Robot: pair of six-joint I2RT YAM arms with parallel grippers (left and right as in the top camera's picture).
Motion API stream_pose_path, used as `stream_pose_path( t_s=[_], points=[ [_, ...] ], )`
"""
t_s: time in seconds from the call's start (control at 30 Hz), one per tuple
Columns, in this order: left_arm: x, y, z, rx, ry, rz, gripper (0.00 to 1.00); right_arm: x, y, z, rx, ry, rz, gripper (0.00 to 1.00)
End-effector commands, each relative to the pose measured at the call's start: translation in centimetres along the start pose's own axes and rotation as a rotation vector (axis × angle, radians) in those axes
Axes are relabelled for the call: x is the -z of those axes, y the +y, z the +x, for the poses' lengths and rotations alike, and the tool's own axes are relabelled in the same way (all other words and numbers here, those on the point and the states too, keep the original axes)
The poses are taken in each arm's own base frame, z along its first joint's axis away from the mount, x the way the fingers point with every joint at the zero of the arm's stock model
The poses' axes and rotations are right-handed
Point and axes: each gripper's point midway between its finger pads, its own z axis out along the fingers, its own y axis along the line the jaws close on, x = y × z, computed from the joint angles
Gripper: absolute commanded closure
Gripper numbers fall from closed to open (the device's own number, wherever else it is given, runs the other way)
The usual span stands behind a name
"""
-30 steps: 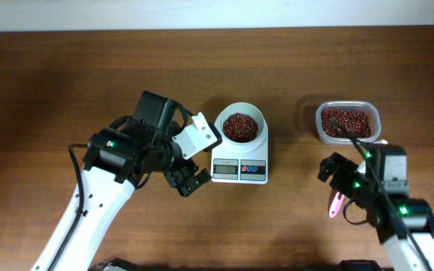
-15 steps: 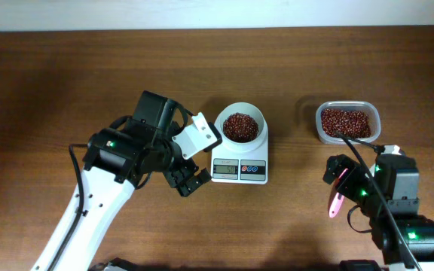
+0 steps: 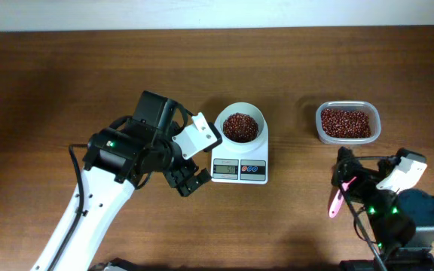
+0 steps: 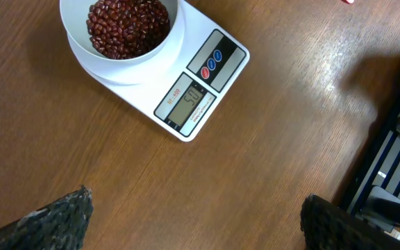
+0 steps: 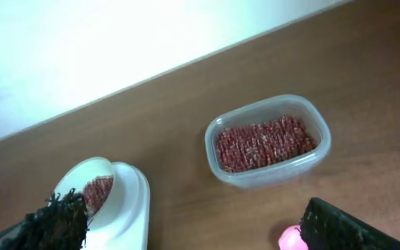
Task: Scoop and weigh 50g on scale
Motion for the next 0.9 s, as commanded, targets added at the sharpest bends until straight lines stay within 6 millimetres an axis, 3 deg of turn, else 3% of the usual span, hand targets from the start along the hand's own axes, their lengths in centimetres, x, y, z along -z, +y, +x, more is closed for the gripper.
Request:
stream_pose_path(
  t_s=[0.0, 0.3, 0.57, 0.87],
  points=[
    [-0.1, -0.1, -0.1, -0.008, -0.005, 0.011, 0.01, 0.0, 0.7, 0.3, 0.027, -0.067, -0.055, 0.01],
    [-0.1, -0.1, -0.1, -0.008, -0.005, 0.011, 0.01, 0.3, 0.6, 1.3, 0.024, -0.253, -0.144, 0.01],
    [-0.1, -0.1, -0.1, -0.008, -0.005, 0.011, 0.01, 1.9, 0.8, 0.4, 0.022, -0.344, -0.179, 0.01],
    [-0.1, -0.1, -0.1, -0.008, -0.005, 0.011, 0.01, 0.4, -0.4, 2.2, 0.018, -0.313, -0.141, 0.01]
  ],
)
